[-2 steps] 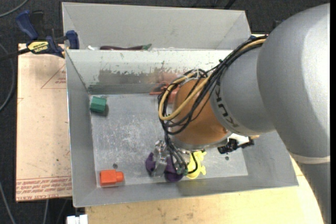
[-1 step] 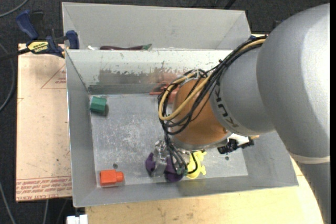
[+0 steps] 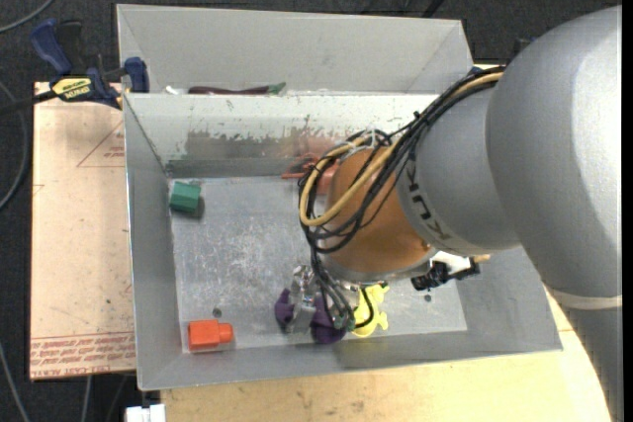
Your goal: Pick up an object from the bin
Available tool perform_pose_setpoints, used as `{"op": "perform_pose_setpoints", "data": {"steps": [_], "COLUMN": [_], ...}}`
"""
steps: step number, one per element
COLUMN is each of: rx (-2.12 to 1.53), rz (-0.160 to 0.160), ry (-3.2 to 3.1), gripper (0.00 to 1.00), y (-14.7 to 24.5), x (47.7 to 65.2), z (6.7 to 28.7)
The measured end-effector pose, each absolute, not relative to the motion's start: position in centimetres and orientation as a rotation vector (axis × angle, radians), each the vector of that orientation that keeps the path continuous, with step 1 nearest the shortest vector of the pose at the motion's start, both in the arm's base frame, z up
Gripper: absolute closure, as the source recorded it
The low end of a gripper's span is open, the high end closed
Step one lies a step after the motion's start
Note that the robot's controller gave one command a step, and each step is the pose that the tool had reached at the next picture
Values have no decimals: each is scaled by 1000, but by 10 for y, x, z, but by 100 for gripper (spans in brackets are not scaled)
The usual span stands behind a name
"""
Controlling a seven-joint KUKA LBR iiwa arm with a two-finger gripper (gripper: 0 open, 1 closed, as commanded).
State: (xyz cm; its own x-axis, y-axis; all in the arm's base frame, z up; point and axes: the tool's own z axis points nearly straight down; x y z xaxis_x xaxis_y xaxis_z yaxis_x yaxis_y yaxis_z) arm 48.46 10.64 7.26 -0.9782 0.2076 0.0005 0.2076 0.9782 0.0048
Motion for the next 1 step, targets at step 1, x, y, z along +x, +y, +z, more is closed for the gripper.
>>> {"op": "perform_pose_setpoints", "data": {"steps": [1], "rx": [328], "rz": [7], "ry": [3126], "gripper": [100], "y": [106], "x": [484], "z": [89]}}
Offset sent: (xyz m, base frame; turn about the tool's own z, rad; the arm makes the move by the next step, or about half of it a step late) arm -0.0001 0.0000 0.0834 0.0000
